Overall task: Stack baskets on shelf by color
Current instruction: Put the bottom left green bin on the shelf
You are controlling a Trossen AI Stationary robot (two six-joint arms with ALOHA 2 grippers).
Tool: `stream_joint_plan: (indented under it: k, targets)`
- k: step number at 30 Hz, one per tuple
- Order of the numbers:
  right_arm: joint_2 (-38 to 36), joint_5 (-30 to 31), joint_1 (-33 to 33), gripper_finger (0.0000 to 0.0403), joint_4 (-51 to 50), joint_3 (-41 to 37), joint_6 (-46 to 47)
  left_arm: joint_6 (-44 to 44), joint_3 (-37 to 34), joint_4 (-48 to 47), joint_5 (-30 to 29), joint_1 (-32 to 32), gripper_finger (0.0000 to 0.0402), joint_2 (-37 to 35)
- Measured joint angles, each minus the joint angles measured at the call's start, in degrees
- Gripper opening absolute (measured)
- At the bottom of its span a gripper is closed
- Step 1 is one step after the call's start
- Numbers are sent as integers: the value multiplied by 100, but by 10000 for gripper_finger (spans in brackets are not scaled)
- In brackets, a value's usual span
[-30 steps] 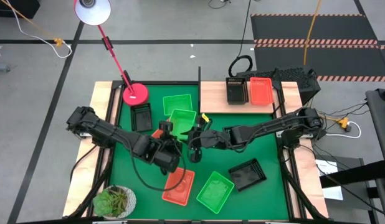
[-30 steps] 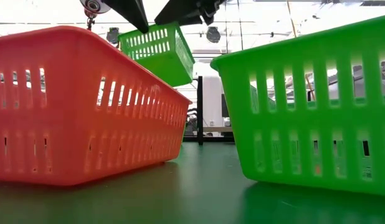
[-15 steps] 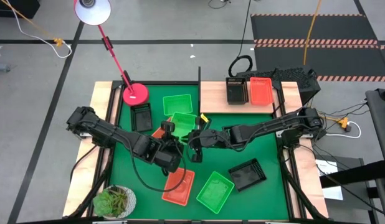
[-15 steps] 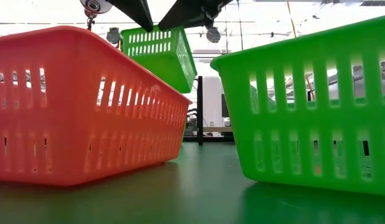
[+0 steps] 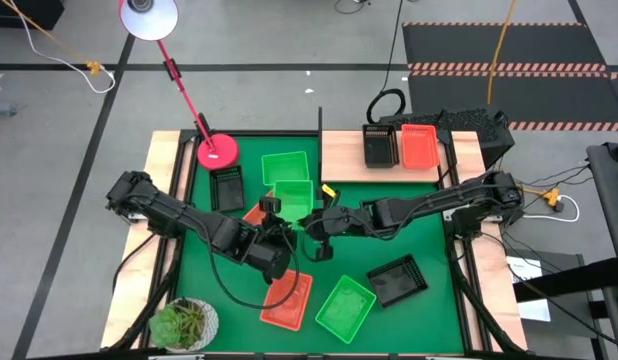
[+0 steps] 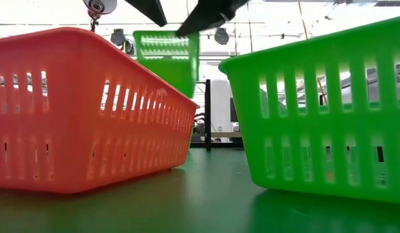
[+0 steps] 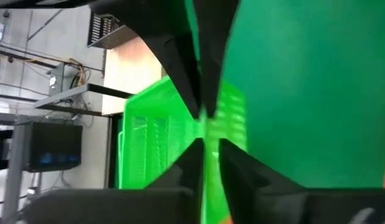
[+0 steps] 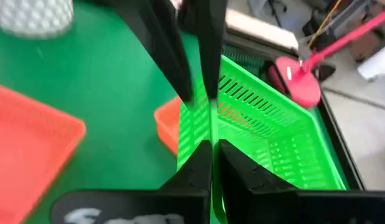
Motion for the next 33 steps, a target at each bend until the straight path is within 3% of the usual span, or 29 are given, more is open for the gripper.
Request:
stream_joint_plan:
  k: [5,9,20,27,33]
  targets:
    - [-340,23,37,4,-419,2,-169,-212,0,-39,-164,-20,128,-109]
    - [-551,22,78,3,-869,0,-244,-482,4,-34,-183,-50,153,-362]
    - [-1745,151,157,2,-1080,-586,-827,-1189,4,-216,-171,-542,131,-677]
    - [-3023,164,14,3,-173,-1680,-1534,-1597,-141,-306,-169,-735,122,-675]
    - [-3795,154,-616,3,694,-2663,-2090,-1627,-499,-211,-163,-682,122,-673]
